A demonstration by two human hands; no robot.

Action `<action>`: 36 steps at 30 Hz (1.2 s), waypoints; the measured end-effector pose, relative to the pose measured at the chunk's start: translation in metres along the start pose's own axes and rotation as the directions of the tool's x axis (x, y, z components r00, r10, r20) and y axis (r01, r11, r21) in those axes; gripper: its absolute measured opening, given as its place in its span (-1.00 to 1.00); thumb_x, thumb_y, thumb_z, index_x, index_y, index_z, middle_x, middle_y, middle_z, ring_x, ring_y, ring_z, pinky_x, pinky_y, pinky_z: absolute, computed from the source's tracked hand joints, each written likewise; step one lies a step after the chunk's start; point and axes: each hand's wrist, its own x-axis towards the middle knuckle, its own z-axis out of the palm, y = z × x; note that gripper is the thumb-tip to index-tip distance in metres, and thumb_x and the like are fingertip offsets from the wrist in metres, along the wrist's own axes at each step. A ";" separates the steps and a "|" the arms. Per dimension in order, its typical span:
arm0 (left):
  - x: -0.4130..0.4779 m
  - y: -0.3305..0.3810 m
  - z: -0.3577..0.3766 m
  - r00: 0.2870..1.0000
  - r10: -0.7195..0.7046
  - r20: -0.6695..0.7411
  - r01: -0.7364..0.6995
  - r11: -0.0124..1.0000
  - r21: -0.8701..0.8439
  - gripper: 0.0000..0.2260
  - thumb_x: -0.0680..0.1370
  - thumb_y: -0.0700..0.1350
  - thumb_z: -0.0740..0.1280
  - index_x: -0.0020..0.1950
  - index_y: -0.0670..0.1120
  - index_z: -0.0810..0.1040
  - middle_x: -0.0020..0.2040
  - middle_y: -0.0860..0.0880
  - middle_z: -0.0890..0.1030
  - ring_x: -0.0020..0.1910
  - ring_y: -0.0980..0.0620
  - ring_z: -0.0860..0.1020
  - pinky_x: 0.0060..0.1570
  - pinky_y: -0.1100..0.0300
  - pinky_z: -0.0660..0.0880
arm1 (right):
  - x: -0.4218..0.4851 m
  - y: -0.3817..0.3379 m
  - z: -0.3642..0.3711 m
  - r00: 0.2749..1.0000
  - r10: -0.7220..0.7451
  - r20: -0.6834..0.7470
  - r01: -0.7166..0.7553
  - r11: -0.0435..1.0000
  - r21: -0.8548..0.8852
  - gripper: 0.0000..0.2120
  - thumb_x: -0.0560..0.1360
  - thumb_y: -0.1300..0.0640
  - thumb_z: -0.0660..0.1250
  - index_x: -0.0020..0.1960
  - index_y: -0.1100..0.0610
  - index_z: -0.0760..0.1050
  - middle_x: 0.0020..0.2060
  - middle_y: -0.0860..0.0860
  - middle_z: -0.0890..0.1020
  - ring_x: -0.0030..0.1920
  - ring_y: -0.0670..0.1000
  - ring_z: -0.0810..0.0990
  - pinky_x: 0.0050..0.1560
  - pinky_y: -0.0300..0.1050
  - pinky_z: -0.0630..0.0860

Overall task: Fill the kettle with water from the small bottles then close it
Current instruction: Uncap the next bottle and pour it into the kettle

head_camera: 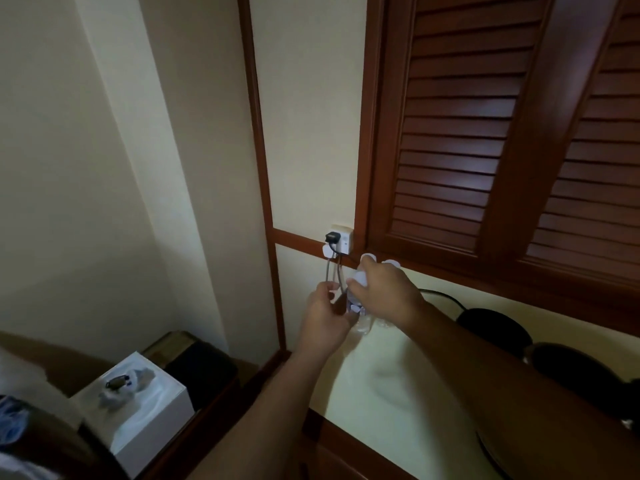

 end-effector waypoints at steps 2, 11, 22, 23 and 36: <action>0.000 -0.011 0.008 0.997 0.048 0.065 -0.048 0.999 -0.009 -0.50 0.47 0.03 0.60 0.33 0.06 0.48 0.21 0.09 0.62 0.16 0.06 0.63 0.21 0.05 0.63 | -0.007 0.002 -0.005 1.000 -0.016 -0.021 0.016 1.000 0.005 -0.69 0.59 -0.13 0.21 0.12 0.12 0.42 -0.16 0.04 0.51 -0.06 0.18 0.59 -0.11 0.00 0.53; -0.070 0.045 0.045 0.939 0.295 0.178 -0.144 0.805 -0.575 -0.76 0.59 0.12 0.45 0.14 0.01 0.64 -0.10 0.06 0.70 -0.13 0.08 0.66 -0.21 0.24 0.57 | -0.068 0.020 -0.100 0.889 -0.160 -0.430 0.124 0.986 -0.111 -0.56 0.50 -0.24 0.26 -0.37 0.05 0.33 -0.54 -0.05 0.36 -0.52 -0.04 0.31 -0.46 -0.16 0.19; -0.083 0.073 0.077 0.545 0.455 0.705 0.426 0.574 -0.700 -0.40 0.36 0.30 0.58 0.06 -0.19 0.60 -0.27 -0.20 0.52 -0.36 -0.04 0.54 -0.34 0.22 0.41 | -0.142 0.041 -0.169 0.979 0.015 -0.205 0.018 0.987 0.159 -0.62 0.50 -0.26 0.36 -0.22 0.06 0.50 -0.40 -0.09 0.47 -0.39 -0.15 0.43 -0.38 -0.34 0.37; -0.083 0.072 0.079 0.488 0.483 0.727 0.459 0.567 -0.684 -0.43 0.39 0.27 0.58 0.09 -0.19 0.61 -0.26 -0.12 0.57 -0.35 0.00 0.57 -0.34 0.20 0.50 | -0.148 0.041 -0.174 0.987 0.013 -0.162 0.015 0.985 0.170 -0.66 0.51 -0.26 0.34 -0.16 0.02 0.54 -0.35 -0.10 0.54 -0.34 -0.15 0.48 -0.34 -0.33 0.41; -0.116 0.084 0.081 0.669 0.419 0.615 0.094 0.773 -0.628 -0.57 0.44 0.06 0.54 0.16 -0.20 0.66 -0.11 -0.27 0.62 -0.24 -0.13 0.59 -0.21 0.13 0.55 | -0.209 0.056 -0.189 0.982 -0.107 -0.154 0.126 0.985 0.115 -0.81 0.62 0.05 0.35 0.21 -0.06 0.60 0.07 -0.18 0.65 0.07 -0.11 0.63 0.07 -0.03 0.61</action>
